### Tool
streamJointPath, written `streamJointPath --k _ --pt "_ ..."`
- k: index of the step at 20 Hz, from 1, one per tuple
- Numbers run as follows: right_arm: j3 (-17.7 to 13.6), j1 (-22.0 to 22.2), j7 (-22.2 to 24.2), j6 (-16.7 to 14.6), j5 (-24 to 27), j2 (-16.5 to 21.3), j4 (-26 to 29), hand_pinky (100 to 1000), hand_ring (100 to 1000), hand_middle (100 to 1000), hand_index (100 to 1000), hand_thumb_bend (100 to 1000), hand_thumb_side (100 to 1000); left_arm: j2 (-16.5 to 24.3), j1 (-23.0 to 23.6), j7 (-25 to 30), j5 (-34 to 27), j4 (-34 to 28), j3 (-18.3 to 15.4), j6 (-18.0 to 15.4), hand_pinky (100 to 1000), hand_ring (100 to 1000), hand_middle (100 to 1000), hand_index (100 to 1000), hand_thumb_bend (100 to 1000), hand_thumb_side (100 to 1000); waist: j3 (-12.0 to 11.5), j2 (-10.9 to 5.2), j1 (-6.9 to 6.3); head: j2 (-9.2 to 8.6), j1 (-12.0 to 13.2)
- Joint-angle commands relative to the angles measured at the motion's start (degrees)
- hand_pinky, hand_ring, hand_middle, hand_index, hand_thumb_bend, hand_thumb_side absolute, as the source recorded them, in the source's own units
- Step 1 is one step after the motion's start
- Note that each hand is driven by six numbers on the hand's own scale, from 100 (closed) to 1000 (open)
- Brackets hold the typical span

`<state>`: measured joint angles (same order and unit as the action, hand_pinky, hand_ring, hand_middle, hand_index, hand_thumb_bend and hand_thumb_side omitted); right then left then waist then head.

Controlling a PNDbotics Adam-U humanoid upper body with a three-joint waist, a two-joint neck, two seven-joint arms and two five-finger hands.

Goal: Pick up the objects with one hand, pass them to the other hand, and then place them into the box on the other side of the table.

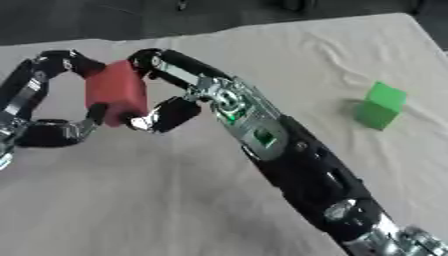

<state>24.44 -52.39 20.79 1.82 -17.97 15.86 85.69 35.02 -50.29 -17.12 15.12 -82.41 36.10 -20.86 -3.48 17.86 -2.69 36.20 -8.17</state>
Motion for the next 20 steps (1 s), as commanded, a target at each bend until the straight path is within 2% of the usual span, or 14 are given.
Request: streamJointPath --k 1,4,6,8,11,13,17,20 --pt "0.0 -0.4 0.1 -0.2 -0.1 1.0 0.4 850 831 859 1000 100 345 3.2 -0.6 -0.8 0.8 -0.1 -2.1 0.0 619 533 193 266 100 100 0.0 -1.18 -0.02 -0.09 0.1" --pt "0.0 -0.4 0.0 -0.1 0.1 1.0 0.3 844 826 856 1000 100 309 3.3 -0.5 -0.9 1.2 0.0 -2.1 -0.1 619 529 190 264 100 100 0.1 -1.22 0.00 -0.11 0.2" --pt "0.0 -0.5 -0.1 -0.1 0.3 1.0 0.3 839 821 850 1000 100 226 3.2 -0.5 -0.9 1.2 0.1 -2.0 -0.1 620 530 191 265 100 100 0.0 -1.21 0.00 -0.15 0.2" --pt "0.0 -0.5 -0.5 0.1 0.4 0.9 0.3 823 808 824 978 105 101 3.0 -0.6 -1.0 0.9 0.1 -1.9 -0.1 627 560 224 296 100 100 0.0 -1.19 0.00 -0.16 0.2" --pt "0.0 -0.6 -2.1 0.1 1.1 0.8 0.4 795 785 750 910 110 100 2.7 -0.7 -0.8 -0.3 0.3 -1.8 0.3 643 601 281 356 100 100 0.0 -1.18 0.00 -0.14 0.2" --pt "0.0 -0.6 -4.2 0.0 2.4 0.7 0.2 750 745 624 827 100 100 2.6 -0.7 -0.6 -1.4 0.5 -1.6 0.6 669 644 341 413 100 100 0.1 -1.17 -0.04 -0.16 0.1" --pt "0.1 -0.5 -9.8 0.0 4.7 0.5 -0.6 662 662 471 668 100 100 2.4 -0.7 -0.3 -2.7 0.7 -1.4 1.3 692 686 404 480 100 100 0.0 -1.17 -0.09 -0.31 0.0" --pt "0.3 -0.5 -13.9 0.4 6.4 0.2 -1.4 625 619 436 593 100 100 2.3 -0.8 -0.3 -3.1 0.8 -1.3 2.0 716 727 444 524 100 100 0.0 -1.18 -0.07 -0.48 0.0"
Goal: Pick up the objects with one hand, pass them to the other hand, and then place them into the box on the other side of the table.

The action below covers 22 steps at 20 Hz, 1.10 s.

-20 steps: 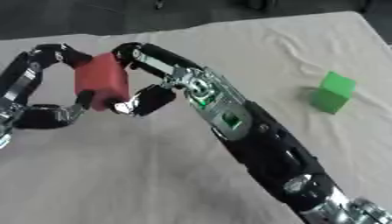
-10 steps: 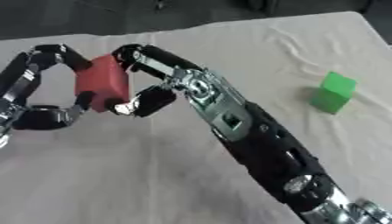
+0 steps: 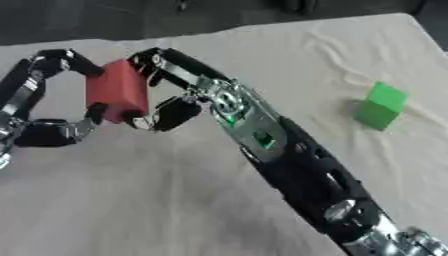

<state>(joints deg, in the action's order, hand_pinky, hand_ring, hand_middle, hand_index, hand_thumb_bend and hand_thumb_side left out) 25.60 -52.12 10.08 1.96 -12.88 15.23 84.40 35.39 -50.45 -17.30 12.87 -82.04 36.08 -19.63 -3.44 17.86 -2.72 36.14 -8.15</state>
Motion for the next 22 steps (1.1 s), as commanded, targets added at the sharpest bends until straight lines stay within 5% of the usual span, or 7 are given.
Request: streamJointPath --k 1,6,16,20,22 --pt "-0.8 -0.7 -4.1 0.4 1.8 0.8 -0.3 620 613 430 580 100 100 1.9 -0.7 -0.1 -1.0 0.5 -1.3 1.1 720 738 453 535 100 100 0.0 -1.18 -0.03 -0.46 0.0" --pt "-0.4 -0.8 -7.2 0.7 2.5 0.7 -0.5 599 578 394 534 100 100 1.8 -0.6 1.2 -1.4 1.1 -1.0 2.5 780 849 610 734 144 100 -0.1 -1.15 -0.06 -0.71 0.1" --pt "-0.3 -0.8 -9.1 0.3 3.4 0.6 -0.6 574 536 359 489 100 100 1.8 -0.5 6.2 -1.2 1.5 -0.9 2.1 877 952 757 887 259 100 0.0 -1.11 -0.10 -0.67 0.1" --pt "-0.3 -0.8 -9.0 0.1 3.7 0.6 -0.7 564 520 346 473 100 100 1.8 -0.5 7.8 -0.9 1.5 -1.1 1.6 907 971 755 977 461 118 0.0 -1.16 -0.11 -0.73 0.0" --pt "-0.3 -0.9 -9.1 0.1 3.8 0.6 -0.7 561 517 346 473 100 100 1.7 -0.3 8.0 -1.6 1.9 -1.3 1.6 922 988 753 991 525 248 0.0 -1.17 -0.12 -0.70 -0.1"
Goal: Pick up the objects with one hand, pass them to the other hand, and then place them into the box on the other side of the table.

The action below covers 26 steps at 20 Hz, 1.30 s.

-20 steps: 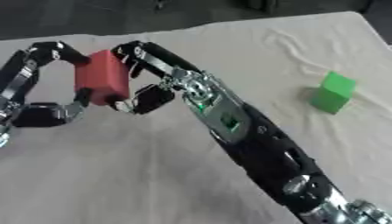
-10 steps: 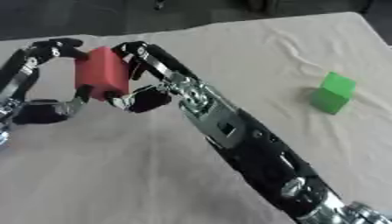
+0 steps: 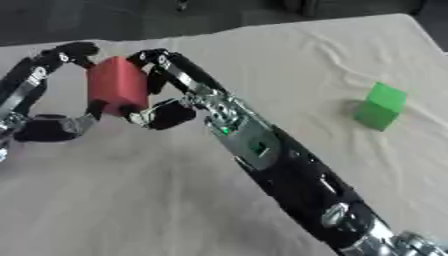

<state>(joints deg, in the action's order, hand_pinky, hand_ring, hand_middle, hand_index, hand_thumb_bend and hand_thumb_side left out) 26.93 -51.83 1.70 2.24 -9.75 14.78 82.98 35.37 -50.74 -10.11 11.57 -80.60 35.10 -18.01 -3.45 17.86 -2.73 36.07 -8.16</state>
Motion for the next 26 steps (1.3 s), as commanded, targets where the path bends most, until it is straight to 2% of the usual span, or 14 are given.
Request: streamJointPath --k 1,5,10,12,18,24,26 --pt "-1.6 -1.2 -0.8 -0.2 0.6 1.1 0.8 560 516 346 473 100 100 1.7 0.1 0.8 -1.1 0.7 -0.4 0.1 923 989 746 988 524 278 0.0 -1.17 -0.11 -0.60 -0.1" --pt "-1.6 -1.2 -1.2 -0.2 0.6 1.0 0.8 556 511 346 474 100 100 1.6 0.2 1.2 -5.0 1.5 -0.7 1.2 939 1000 745 955 506 383 0.0 -1.15 -0.14 -0.43 -0.3" --pt "-1.6 -1.3 -2.0 -0.4 0.6 1.0 0.9 552 504 344 470 100 100 1.9 0.0 4.9 -7.5 1.3 -0.8 2.5 958 1000 754 929 502 493 -0.1 -1.19 -0.16 -0.31 -0.4" --pt "-1.5 -1.3 -2.1 -0.5 0.7 1.0 0.8 550 501 343 469 100 100 1.9 -0.2 6.8 -6.9 1.2 -0.8 2.9 959 1000 760 910 501 510 -0.1 -1.23 -0.14 -0.43 -0.4" --pt "-1.4 -1.5 -1.5 -0.7 1.1 1.1 0.8 549 497 337 464 100 100 0.8 -1.0 11.0 -3.4 1.6 -0.3 3.5 958 1000 768 936 489 564 0.0 -1.29 0.05 -0.68 -0.2" --pt "-1.2 -1.7 -0.1 -1.1 1.0 1.0 0.9 549 489 333 460 100 100 -0.7 -2.1 11.0 -0.6 2.5 -0.2 4.9 954 1000 767 937 498 570 -0.1 -1.26 0.12 -0.78 -0.1" --pt "-1.2 -1.8 0.2 -1.2 0.8 1.1 1.1 549 488 333 460 100 100 -0.9 -2.4 11.6 0.4 2.6 0.1 5.0 956 1000 770 927 534 573 -0.1 -1.27 0.13 -0.83 -0.1"
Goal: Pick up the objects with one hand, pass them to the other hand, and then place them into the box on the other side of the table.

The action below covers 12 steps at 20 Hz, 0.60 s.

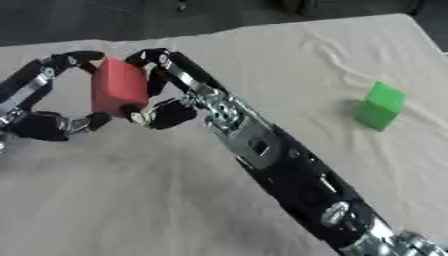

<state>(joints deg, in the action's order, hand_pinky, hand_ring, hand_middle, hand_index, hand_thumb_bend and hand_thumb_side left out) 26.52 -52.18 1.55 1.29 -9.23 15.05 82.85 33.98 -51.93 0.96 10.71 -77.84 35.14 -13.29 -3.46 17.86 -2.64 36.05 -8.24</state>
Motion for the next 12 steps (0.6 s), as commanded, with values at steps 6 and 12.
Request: streamJointPath --k 6,12 --pt "-0.5 -1.6 0.9 -0.7 -0.4 0.7 1.6 550 480 330 455 100 100 -0.1 -1.7 -0.2 5.1 -0.7 0.7 0.9 948 1000 764 919 560 538 -0.1 -1.28 0.03 -1.02 0.3" --pt "-0.5 -1.6 1.1 -1.1 -1.2 0.5 1.8 546 472 325 451 100 100 -0.9 -2.0 -3.3 6.5 -1.3 1.3 2.5 926 1000 739 900 530 496 -0.1 -1.26 0.08 -1.24 0.6"
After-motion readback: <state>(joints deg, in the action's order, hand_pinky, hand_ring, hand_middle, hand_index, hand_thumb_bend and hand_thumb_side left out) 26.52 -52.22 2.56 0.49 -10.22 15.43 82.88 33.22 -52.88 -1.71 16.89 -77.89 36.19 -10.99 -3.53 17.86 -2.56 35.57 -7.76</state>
